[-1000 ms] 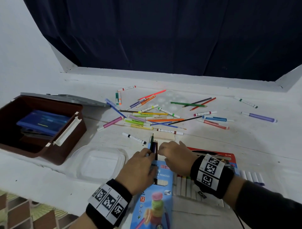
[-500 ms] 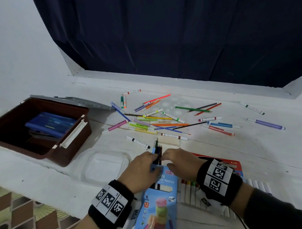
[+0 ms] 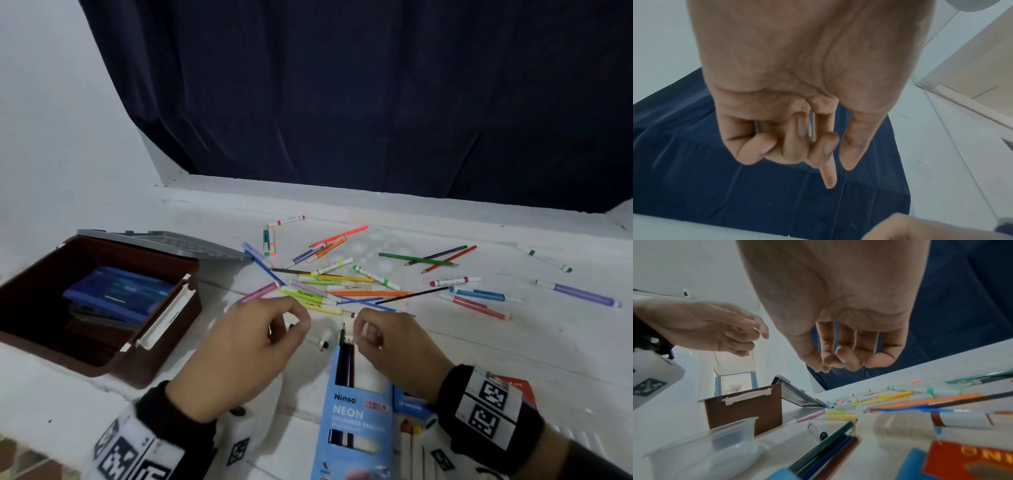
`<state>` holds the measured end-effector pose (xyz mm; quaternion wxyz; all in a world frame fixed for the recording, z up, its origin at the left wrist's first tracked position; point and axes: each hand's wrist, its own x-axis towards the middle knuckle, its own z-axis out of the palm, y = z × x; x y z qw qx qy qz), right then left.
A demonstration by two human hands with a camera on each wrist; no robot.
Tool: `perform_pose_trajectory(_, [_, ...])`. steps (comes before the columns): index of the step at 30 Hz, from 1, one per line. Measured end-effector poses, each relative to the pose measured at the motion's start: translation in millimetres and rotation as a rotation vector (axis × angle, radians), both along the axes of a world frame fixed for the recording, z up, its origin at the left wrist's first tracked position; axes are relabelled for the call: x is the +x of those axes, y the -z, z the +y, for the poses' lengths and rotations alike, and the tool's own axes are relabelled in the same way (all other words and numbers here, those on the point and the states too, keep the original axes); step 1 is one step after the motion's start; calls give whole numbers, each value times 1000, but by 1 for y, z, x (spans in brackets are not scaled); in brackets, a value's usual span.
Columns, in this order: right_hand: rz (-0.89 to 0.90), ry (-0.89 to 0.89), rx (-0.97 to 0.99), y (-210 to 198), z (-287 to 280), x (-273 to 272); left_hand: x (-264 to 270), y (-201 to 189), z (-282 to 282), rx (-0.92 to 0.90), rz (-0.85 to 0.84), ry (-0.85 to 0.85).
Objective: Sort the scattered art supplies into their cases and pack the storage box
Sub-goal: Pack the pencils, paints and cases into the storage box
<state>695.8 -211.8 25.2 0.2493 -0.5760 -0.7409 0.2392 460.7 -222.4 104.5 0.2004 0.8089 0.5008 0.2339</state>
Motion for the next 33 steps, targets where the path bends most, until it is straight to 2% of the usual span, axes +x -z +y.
perform_pose_trajectory(4, [-5,20,5,-4,25,6,-10,-29,32,49,153,10])
perform_pose_trajectory(7, [-74,-12,8,-1,49,6,-6,-32,73,12,330,81])
perform_pose_trajectory(11, [-261,-93,-2,11,82,-7,6,2,141,-82,652,151])
perform_pose_trajectory(15, [-354,-119,-47,19,105,-21,20,31,186,-209,934,260])
perform_pose_trajectory(21, [-613,-195,-41,18,122,-28,37,51,217,-251,1042,316])
perform_pose_trajectory(25, [-672,-236,-79,22,126,-30,41,59,221,-212,1064,314])
perform_pose_trajectory(29, [-635,-208,-75,24,127,-28,44,61,219,-158,1116,296])
perform_pose_trajectory(33, [-517,-150,-54,21,118,-21,41,57,215,-140,1142,323])
